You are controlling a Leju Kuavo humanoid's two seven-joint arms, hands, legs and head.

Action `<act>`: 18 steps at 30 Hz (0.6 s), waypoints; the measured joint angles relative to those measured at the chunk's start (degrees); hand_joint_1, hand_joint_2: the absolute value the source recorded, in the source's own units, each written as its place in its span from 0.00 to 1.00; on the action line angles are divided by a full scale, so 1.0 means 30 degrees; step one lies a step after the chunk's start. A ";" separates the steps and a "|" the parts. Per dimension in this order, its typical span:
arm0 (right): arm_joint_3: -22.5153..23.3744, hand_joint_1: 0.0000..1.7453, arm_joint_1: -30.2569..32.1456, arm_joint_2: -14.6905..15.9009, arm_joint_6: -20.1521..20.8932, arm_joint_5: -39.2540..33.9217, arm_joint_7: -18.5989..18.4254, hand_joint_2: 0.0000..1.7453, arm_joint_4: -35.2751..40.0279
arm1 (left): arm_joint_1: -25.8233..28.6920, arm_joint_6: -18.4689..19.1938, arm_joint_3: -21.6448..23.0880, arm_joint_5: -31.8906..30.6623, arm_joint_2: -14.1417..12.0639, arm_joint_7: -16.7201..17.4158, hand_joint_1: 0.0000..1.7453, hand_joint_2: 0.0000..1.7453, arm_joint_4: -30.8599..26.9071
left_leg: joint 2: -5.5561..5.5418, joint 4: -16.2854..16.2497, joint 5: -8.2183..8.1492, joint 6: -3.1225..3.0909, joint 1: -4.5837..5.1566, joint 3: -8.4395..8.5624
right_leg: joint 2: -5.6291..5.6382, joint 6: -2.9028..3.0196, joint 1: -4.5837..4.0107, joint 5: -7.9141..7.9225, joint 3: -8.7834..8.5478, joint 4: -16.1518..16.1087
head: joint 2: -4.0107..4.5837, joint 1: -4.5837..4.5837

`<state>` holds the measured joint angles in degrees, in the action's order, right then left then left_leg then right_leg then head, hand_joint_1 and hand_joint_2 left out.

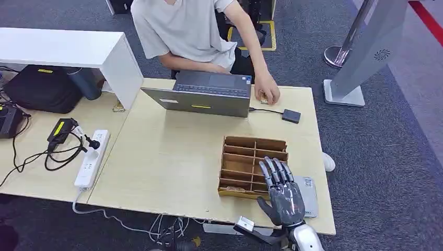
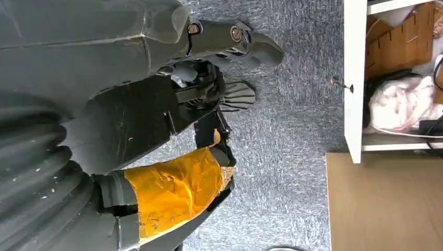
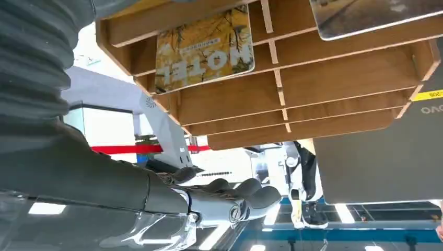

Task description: Pass the card to the sensor for recognition and then transmit it.

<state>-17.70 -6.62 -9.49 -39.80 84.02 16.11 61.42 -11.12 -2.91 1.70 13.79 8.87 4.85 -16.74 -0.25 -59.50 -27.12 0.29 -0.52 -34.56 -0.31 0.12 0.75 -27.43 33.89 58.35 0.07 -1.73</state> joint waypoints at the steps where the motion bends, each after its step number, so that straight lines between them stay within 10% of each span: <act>1: -0.0022 0.00 -0.0018 0.0000 0.0000 -0.0029 0.0000 1.00 0.0000 | 0.0000 0.0000 -0.0007 0.0000 0.0000 0.0022 0.00 1.00 0.0000 | 0.0000 0.0000 0.0000 0.0000 0.0000 0.0001 | 0.0000 0.0000 0.0000 0.0000 -0.0001 0.0000 | 0.0000 0.0000; 18: -0.0014 0.00 0.0007 0.0146 0.0000 -0.0401 0.0313 1.00 0.0576 | 0.0007 0.0182 -0.0423 -0.0036 -0.0036 0.0022 0.00 1.00 0.0007 | 0.0000 -0.0001 0.0000 0.0000 -0.0001 0.0001 | 0.0000 0.0000 0.0000 0.0000 0.0001 0.0000 | 0.0000 -0.0007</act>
<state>-17.75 -6.60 -9.05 -39.80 82.82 17.05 63.15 -11.10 -2.36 0.44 13.68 8.76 4.92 -16.72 -0.25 -59.50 -27.12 0.29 -0.53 -34.55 -0.31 0.12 0.75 -27.43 33.89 58.35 0.07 -1.75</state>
